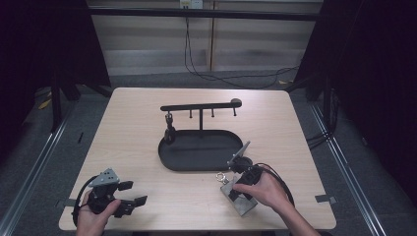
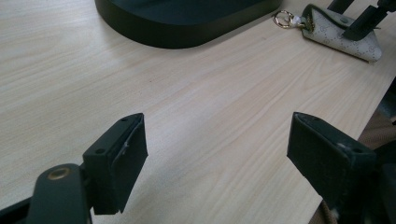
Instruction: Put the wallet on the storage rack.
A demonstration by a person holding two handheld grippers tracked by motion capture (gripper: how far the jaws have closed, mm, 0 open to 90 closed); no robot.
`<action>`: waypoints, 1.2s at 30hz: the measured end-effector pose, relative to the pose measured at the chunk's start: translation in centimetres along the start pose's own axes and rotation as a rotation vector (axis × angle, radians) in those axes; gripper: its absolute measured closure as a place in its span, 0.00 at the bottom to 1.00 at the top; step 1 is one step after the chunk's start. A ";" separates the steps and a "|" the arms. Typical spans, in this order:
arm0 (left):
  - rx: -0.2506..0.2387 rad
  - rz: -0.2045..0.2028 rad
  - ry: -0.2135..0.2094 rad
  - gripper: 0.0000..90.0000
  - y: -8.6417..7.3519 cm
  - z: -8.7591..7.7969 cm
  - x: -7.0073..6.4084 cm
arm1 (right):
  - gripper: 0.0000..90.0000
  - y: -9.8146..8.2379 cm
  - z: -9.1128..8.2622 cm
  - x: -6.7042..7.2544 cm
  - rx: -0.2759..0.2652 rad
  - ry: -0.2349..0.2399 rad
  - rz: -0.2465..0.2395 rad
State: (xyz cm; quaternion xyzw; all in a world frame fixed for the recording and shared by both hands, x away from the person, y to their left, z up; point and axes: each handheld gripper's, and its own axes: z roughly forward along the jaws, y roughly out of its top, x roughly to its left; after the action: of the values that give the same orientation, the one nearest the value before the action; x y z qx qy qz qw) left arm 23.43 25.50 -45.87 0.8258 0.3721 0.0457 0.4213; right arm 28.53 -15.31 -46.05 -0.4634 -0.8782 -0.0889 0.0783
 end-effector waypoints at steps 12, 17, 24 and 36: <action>-0.004 0.003 -0.015 0.22 0.0 -0.1 0.0 | 0.29 0.5 0.8 0.4 0.026 -0.021 0.002; -0.005 0.005 -0.015 0.22 0.0 -0.1 0.0 | 0.29 0.6 1.0 0.7 0.043 -0.039 -0.006; -0.005 0.016 -0.025 0.22 0.1 0.0 -0.1 | 0.32 0.8 1.1 1.2 0.060 -0.076 -0.010; 0.003 0.009 -0.026 0.22 0.1 0.1 0.1 | 0.38 1.1 0.8 1.0 0.073 -0.062 -0.007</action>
State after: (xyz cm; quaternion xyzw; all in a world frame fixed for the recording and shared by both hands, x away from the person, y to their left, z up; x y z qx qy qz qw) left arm 23.56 25.51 -45.89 0.8285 0.3632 0.0365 0.4247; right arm 28.85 -13.73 -46.50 -0.4595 -0.8845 -0.0428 0.0677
